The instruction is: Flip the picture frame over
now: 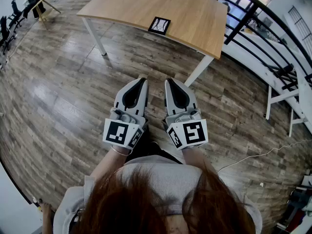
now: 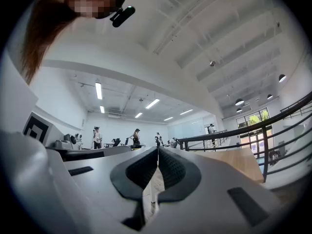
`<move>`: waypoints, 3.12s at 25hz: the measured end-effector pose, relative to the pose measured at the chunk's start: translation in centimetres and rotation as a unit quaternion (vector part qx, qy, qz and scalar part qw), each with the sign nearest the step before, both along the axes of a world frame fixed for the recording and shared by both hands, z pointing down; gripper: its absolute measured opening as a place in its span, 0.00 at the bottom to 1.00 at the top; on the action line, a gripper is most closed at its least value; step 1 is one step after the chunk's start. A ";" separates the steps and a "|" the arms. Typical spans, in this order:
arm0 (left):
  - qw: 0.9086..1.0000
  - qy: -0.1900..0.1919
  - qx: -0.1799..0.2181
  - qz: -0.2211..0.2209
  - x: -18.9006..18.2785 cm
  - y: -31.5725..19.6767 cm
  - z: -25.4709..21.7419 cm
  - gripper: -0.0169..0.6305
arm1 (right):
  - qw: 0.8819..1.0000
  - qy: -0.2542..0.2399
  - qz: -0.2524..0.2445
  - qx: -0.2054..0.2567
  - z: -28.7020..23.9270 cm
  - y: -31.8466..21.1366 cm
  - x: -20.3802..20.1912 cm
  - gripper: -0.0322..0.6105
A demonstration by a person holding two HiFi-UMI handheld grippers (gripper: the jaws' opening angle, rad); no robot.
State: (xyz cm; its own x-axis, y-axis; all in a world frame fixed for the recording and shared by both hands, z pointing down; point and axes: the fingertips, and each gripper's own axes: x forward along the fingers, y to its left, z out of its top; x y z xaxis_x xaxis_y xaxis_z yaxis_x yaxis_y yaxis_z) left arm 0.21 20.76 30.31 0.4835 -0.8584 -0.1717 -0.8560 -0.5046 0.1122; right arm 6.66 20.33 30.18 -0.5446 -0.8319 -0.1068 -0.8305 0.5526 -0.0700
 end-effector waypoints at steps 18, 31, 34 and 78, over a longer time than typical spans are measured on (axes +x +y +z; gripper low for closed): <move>1.000 -0.006 0.009 0.023 -4.3 -22.4 0.6 0.04 | 0.999 0.010 0.034 0.015 -0.3 -22.3 -4.4 0.08; 0.998 -0.009 -0.010 0.053 -4.5 -33.6 1.9 0.04 | 0.998 0.012 0.065 -0.003 1.0 -33.6 -4.7 0.08; 0.999 -0.001 -0.024 0.043 -4.7 -34.3 2.4 0.04 | 0.999 0.020 0.036 -0.014 2.3 -34.6 -5.0 0.08; 0.993 0.008 -0.116 -0.022 -11.1 -36.1 10.7 0.04 | 0.781 0.625 0.013 -0.002 28.1 -48.1 -8.5 0.25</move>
